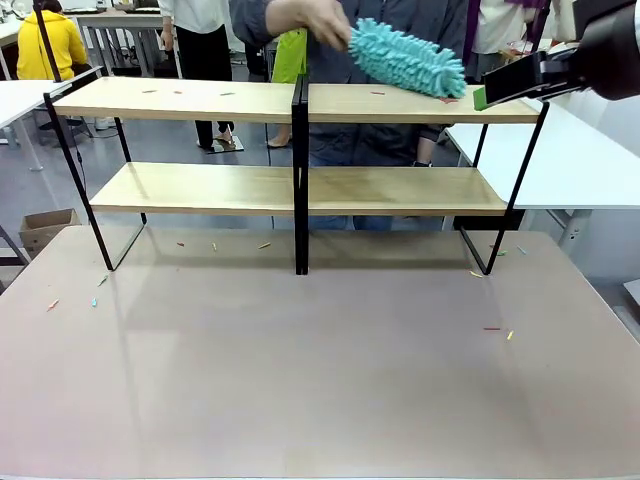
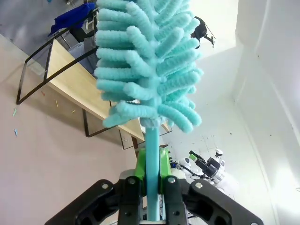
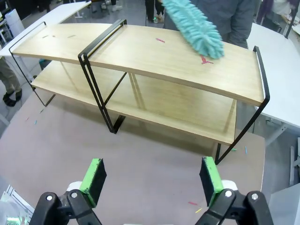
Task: Clean the shelves.
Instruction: Clean another randomly selected level of the Shelf with the Duster.
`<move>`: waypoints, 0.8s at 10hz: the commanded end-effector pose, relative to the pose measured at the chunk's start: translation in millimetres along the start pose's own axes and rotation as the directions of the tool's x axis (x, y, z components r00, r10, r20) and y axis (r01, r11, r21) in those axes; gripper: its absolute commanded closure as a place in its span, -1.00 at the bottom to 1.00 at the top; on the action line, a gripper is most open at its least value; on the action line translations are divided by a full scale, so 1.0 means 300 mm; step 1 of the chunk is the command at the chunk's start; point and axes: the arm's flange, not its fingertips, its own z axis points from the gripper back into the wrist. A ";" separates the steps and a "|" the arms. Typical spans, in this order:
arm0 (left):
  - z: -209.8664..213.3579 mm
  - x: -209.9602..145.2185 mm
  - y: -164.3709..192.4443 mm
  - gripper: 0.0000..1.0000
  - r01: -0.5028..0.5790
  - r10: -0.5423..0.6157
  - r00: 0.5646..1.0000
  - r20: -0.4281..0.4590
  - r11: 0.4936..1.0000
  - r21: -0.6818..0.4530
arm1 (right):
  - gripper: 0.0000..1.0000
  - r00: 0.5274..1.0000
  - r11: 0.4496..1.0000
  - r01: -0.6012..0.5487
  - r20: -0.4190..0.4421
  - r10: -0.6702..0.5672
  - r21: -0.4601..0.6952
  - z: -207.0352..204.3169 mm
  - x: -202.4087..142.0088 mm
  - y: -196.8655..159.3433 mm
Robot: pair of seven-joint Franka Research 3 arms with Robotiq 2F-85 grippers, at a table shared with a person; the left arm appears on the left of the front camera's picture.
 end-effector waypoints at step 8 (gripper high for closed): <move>-0.068 -0.241 -0.083 0.74 0.113 -0.136 0.909 -0.394 0.990 -0.081 | -1.00 1.000 1.000 0.002 0.002 -0.002 0.002 0.001 0.002 -0.001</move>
